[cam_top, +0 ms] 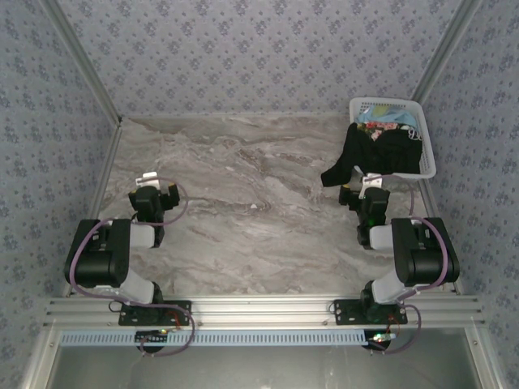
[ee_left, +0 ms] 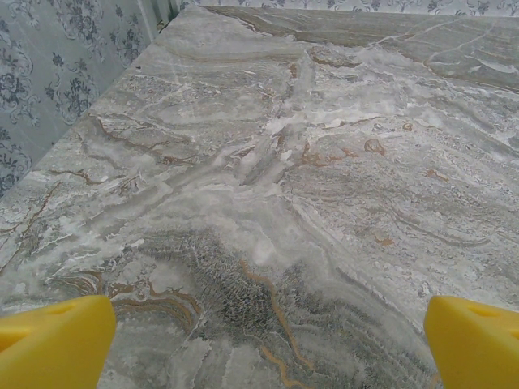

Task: Fold and stack the t-shirts

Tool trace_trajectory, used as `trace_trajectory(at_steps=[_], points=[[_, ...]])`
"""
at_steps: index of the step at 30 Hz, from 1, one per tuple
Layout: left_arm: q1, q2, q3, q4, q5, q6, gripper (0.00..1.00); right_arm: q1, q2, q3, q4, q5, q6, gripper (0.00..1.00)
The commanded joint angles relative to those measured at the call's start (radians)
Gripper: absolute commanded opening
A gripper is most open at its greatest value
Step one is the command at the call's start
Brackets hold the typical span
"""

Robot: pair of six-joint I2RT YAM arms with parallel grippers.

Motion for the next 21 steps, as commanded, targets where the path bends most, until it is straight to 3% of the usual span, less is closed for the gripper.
trace_trajectory(at_steps=[1,4,7,10,13,15,16,17,18,19,21], points=[[0.005,0.008,0.021,0.034,-0.007,0.012,0.98,-0.007,0.006,0.017,0.043,0.033,-0.022,1.00],[-0.001,-0.055,0.016,-0.012,-0.013,0.018,0.98,0.028,-0.062,-0.065,0.142,0.128,-0.025,1.00],[-0.042,-0.186,-0.007,-0.063,-0.127,0.031,0.98,0.115,-0.202,-0.117,0.177,0.314,-0.108,1.00],[-0.079,-0.319,0.015,-0.184,-0.200,0.031,0.98,0.156,-0.455,-0.012,-0.191,0.363,-0.063,1.00],[-0.121,-0.441,0.105,-0.326,-0.275,0.024,0.98,0.164,-0.593,0.262,-0.593,0.385,0.063,1.00],[-0.129,-0.481,0.183,-0.410,-0.332,-0.066,0.98,0.118,-0.578,0.511,-0.928,0.205,0.201,1.00],[-0.125,-0.490,0.281,-0.581,-0.398,-0.254,0.98,0.076,-0.550,0.626,-1.072,0.093,0.296,1.00],[-0.106,-0.492,0.422,-0.887,-0.374,-0.466,0.98,0.048,-0.523,0.700,-1.171,0.093,0.464,1.00],[-0.073,-0.479,0.542,-1.131,-0.280,-0.581,0.98,-0.012,-0.489,0.734,-1.162,0.034,0.526,1.00],[-0.042,-0.447,0.583,-1.165,-0.196,-0.619,0.98,-0.073,-0.456,0.757,-1.115,-0.122,0.562,1.00],[0.019,-0.370,0.655,-1.176,0.024,-0.679,0.98,-0.130,-0.355,0.870,-1.185,-0.153,0.615,0.94]])
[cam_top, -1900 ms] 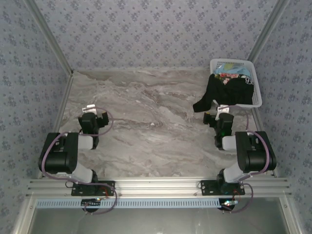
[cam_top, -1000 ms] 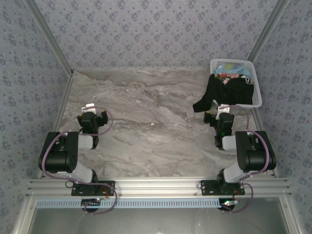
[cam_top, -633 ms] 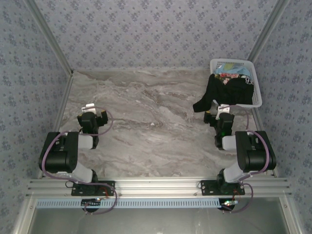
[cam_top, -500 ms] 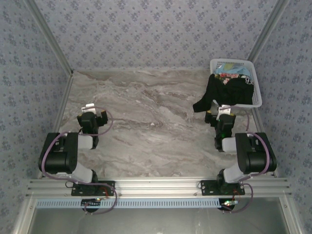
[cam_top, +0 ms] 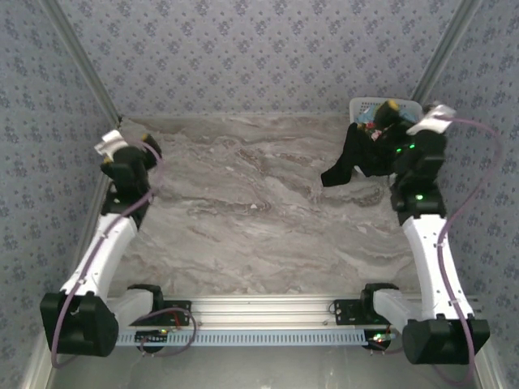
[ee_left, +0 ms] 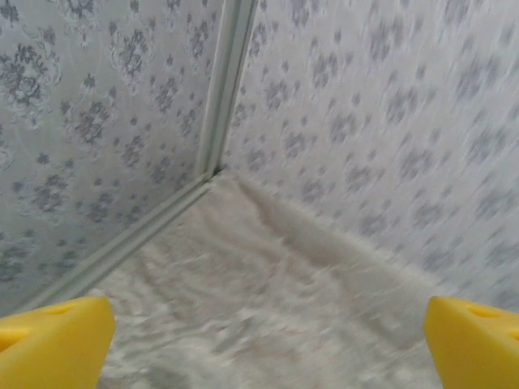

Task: Fold and stack the t-shirts

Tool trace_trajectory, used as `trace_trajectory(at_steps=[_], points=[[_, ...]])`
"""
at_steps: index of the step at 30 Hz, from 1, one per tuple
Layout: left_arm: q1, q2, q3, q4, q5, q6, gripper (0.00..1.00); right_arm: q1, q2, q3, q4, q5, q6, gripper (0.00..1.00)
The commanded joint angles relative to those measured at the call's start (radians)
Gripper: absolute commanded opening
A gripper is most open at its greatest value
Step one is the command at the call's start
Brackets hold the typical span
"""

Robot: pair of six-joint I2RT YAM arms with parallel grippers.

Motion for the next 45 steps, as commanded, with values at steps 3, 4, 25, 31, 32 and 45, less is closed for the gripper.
trace_trajectory(at_steps=[3,4,25,31,32,45], points=[[0.024,0.196,0.258,-0.418,0.342,-0.245,0.98,-0.090,0.337,0.337,-0.572,-0.116,0.215,0.80],[-0.005,0.234,0.309,-0.441,0.367,-0.219,0.98,-0.106,0.426,0.403,-0.654,-0.126,0.195,0.79],[-0.310,0.326,0.395,-0.506,0.555,-0.203,0.88,-0.165,1.016,0.639,-0.798,-0.430,0.194,0.60],[-0.310,0.305,0.387,-0.516,0.554,-0.203,0.82,-0.160,0.979,0.625,-0.792,-0.358,0.205,0.00],[-0.311,0.299,0.388,-0.516,0.556,-0.204,0.81,-0.156,0.946,0.614,-0.771,-0.314,0.202,0.00],[-0.311,0.255,0.394,-0.586,0.452,-0.204,0.72,0.067,0.519,0.703,-0.442,-0.160,0.041,0.00]])
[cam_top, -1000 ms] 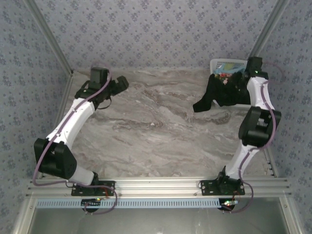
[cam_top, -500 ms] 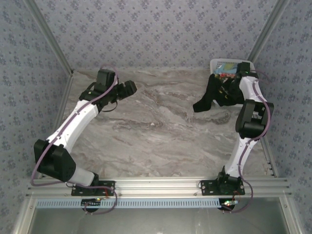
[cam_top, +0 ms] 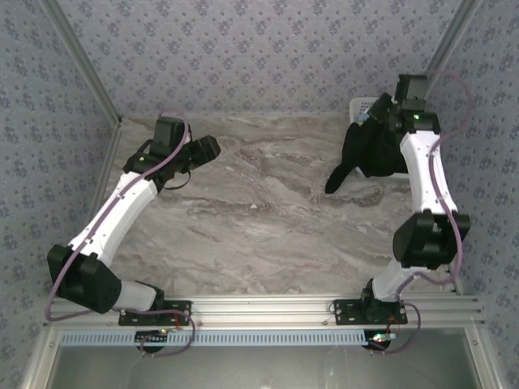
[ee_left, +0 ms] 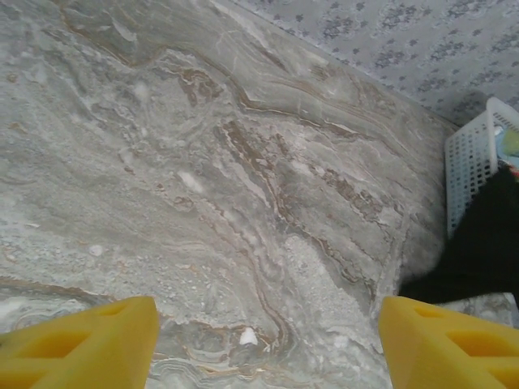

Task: Fold and stack the t-shirts

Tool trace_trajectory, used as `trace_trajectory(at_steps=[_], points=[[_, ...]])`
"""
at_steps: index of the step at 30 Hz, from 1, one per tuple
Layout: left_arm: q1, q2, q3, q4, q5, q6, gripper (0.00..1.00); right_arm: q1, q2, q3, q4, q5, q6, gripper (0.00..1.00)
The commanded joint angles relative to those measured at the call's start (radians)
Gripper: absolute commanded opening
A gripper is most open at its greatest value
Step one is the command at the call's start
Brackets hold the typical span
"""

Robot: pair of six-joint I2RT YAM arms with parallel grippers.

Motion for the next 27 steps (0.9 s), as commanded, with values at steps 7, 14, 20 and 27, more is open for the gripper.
trace_trajectory(at_steps=[7,14,20,27], points=[[-0.007,-0.060,-0.023,-0.076,-0.095,-0.013,0.71,0.202,-0.099,0.234,0.303,-0.176,-0.037,0.00],[-0.007,-0.124,-0.039,-0.165,-0.220,-0.030,0.71,0.458,-0.019,0.417,0.339,-0.253,-0.032,0.00],[-0.002,-0.206,-0.045,-0.253,-0.349,-0.042,0.72,0.668,0.082,0.374,0.298,-0.218,-0.030,0.00],[0.011,-0.311,-0.103,-0.306,-0.377,-0.073,0.72,0.790,0.179,0.158,0.355,-0.257,0.126,0.00]])
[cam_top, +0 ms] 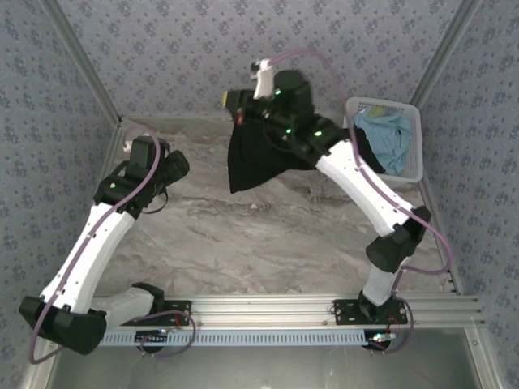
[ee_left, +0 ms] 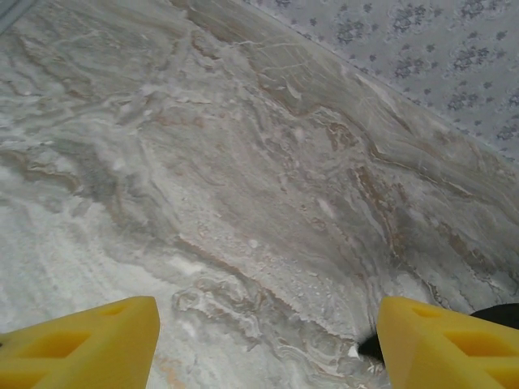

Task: Fold and stack the t-shirts

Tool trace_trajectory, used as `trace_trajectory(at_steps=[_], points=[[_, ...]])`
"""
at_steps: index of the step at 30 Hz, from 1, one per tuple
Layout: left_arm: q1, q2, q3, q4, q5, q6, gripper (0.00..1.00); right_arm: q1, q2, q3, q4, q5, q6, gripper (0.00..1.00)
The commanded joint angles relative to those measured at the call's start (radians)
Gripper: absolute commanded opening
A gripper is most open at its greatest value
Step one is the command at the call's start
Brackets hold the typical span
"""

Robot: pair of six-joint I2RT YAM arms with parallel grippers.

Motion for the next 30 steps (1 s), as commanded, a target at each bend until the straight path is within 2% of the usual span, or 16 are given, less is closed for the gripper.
trace_trajectory(at_steps=[1,5,6,8,9,10,12,16,20,23,26,30], points=[[0.008,-0.043,-0.037,-0.065,-0.029,-0.032,0.72,0.036,0.065,-0.064,0.039,-0.058,0.114,0.00],[0.010,-0.099,-0.097,-0.081,-0.011,-0.063,0.72,0.081,0.200,-0.017,-0.095,-0.191,0.125,0.00],[0.010,-0.111,-0.116,-0.068,0.007,-0.067,0.72,0.084,0.215,-0.023,-0.117,-0.206,0.123,0.04],[0.010,-0.125,-0.148,-0.035,0.067,-0.066,0.72,0.080,0.198,-0.071,-0.142,-0.195,0.111,0.33],[0.009,-0.126,-0.164,-0.010,0.110,-0.068,0.72,0.071,0.169,-0.100,-0.152,-0.166,0.101,0.45],[0.006,-0.125,-0.179,0.014,0.148,-0.074,0.73,0.061,0.138,-0.129,-0.152,-0.142,0.092,0.52],[-0.016,-0.112,-0.216,0.076,0.214,-0.096,0.75,0.022,0.056,-0.189,-0.183,-0.060,0.083,0.60],[-0.088,-0.021,-0.259,0.201,0.294,-0.165,0.78,-0.121,-0.108,-0.334,-0.251,0.070,0.093,0.59],[-0.182,0.168,-0.221,0.305,0.343,-0.231,0.79,-0.351,-0.278,-0.494,-0.339,0.167,0.098,0.63],[-0.232,0.311,-0.142,0.334,0.357,-0.225,0.78,-0.567,-0.316,-0.529,-0.451,0.168,0.057,0.66],[-0.252,0.405,-0.067,0.337,0.362,-0.204,0.78,-0.746,-0.297,-0.573,-0.425,0.079,0.027,0.70],[-0.256,0.444,-0.016,0.332,0.365,-0.166,0.77,-0.831,-0.179,-0.547,-0.402,-0.002,0.008,0.70]])
